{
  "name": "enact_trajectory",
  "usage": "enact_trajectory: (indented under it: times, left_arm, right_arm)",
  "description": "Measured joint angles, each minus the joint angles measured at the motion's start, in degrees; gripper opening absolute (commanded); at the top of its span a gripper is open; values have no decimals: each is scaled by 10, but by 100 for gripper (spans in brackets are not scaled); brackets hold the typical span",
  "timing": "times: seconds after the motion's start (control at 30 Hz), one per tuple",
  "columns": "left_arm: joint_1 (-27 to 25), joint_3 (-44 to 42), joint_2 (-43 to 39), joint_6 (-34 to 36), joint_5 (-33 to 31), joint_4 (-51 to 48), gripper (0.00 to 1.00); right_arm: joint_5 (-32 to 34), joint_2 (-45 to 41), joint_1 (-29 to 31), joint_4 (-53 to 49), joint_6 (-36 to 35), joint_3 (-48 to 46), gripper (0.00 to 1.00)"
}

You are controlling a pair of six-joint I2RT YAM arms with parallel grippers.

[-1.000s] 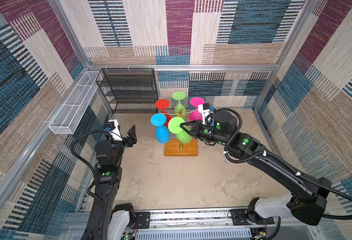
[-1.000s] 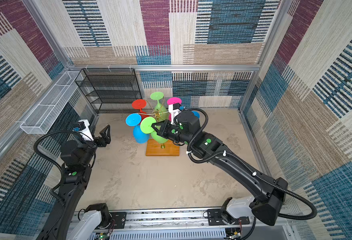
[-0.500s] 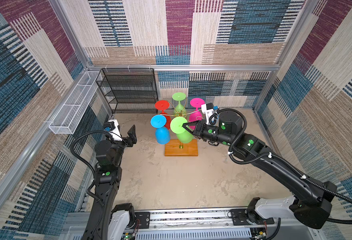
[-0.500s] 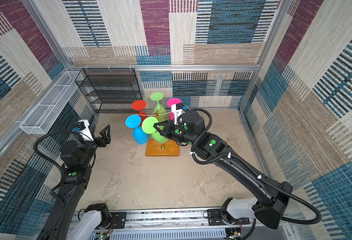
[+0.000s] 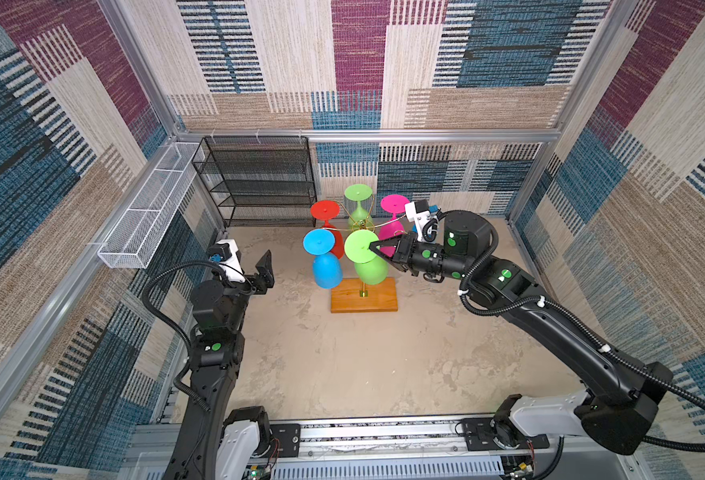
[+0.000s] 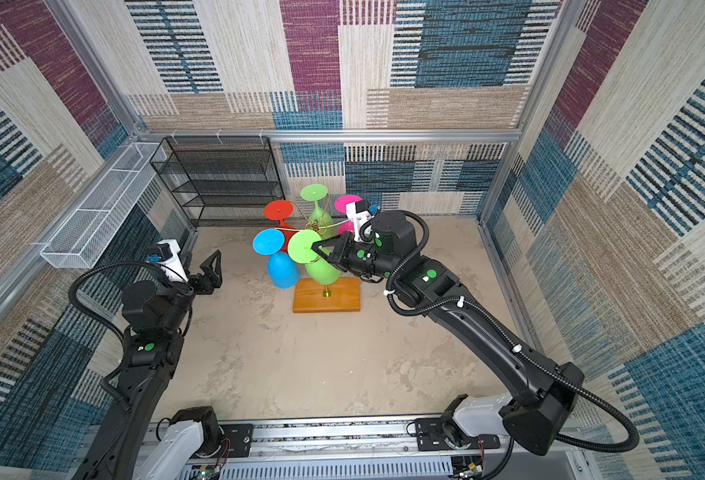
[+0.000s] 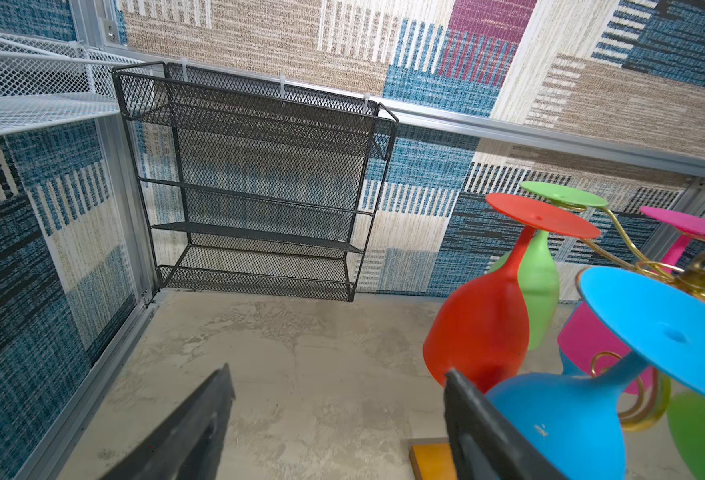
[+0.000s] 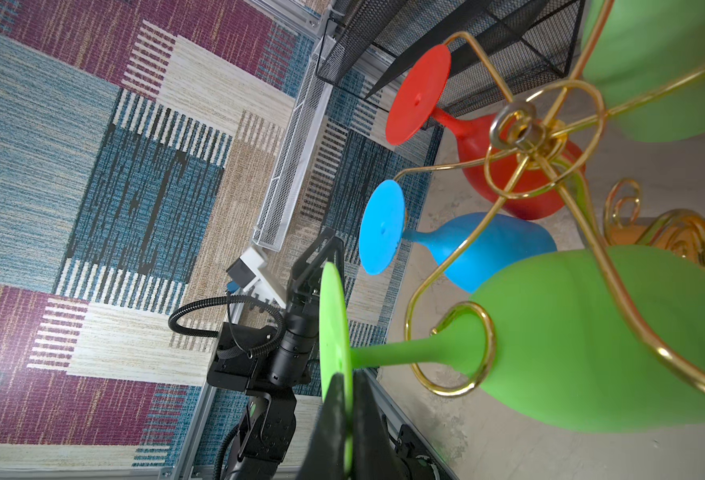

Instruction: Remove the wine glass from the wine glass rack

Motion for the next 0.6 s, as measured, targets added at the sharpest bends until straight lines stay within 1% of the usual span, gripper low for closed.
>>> enact_trajectory:
  times: [0.23,0.6]
  left_arm:
    - [0,0,2,0,0,0,82]
    - [0,-1,2,2,0,0,82]
  right_arm:
    - [-42,31,-13,-44,-41,51,0]
    - [-78,33,-16,-48,-49,30,0]
